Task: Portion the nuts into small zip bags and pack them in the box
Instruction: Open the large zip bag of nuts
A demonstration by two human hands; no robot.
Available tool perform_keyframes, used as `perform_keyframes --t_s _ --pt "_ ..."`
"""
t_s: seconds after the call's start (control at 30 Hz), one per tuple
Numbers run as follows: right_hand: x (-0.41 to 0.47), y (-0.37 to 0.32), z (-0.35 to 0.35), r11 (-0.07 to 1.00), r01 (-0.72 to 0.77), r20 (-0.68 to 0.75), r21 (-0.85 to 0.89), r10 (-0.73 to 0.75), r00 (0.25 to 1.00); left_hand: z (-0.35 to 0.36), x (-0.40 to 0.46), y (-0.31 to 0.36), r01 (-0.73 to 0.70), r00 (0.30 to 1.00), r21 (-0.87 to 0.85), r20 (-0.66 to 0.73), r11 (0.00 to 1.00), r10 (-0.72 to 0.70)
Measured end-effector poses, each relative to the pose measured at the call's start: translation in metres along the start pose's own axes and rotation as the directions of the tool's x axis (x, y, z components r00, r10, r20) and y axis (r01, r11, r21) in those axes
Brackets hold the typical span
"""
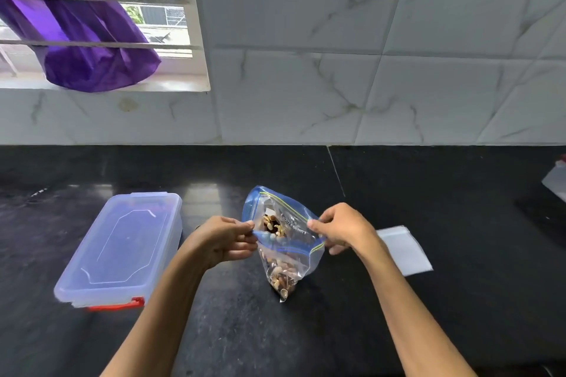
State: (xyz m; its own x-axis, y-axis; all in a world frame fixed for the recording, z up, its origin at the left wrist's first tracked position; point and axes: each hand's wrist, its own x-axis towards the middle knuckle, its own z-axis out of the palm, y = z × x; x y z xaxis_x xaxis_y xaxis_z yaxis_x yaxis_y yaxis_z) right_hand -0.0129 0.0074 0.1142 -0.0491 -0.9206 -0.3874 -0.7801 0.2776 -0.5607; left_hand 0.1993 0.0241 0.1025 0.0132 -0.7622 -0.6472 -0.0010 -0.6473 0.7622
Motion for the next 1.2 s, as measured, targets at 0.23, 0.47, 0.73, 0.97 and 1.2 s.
perform_keyframes --t_s 0.23,0.47,0.73,0.97,1.2 --pt "-0.006 0.012 0.006 0.550 -0.092 0.184 0.830 -0.114 0.976 0.009 -0.011 -0.005 0.032 0.997 -0.579 0.079 0.815 0.017" --pt "-0.015 0.021 0.036 0.100 -0.398 0.410 0.912 -0.229 0.883 0.027 -0.017 -0.023 0.177 0.983 -0.756 0.169 0.630 -0.073" --pt "-0.028 0.009 0.056 0.197 -0.139 0.180 0.970 -0.208 0.961 0.061 -0.047 -0.029 0.073 0.997 -0.414 0.002 0.907 -0.079" --pt "-0.034 0.010 0.045 0.524 -0.063 0.121 0.849 -0.079 0.989 0.053 -0.043 -0.035 0.071 0.995 -0.582 -0.018 0.810 -0.100" --pt "-0.043 0.007 0.044 0.332 -0.247 0.304 0.910 -0.134 0.943 0.057 -0.047 -0.039 0.012 1.000 -0.714 0.022 0.700 0.005"
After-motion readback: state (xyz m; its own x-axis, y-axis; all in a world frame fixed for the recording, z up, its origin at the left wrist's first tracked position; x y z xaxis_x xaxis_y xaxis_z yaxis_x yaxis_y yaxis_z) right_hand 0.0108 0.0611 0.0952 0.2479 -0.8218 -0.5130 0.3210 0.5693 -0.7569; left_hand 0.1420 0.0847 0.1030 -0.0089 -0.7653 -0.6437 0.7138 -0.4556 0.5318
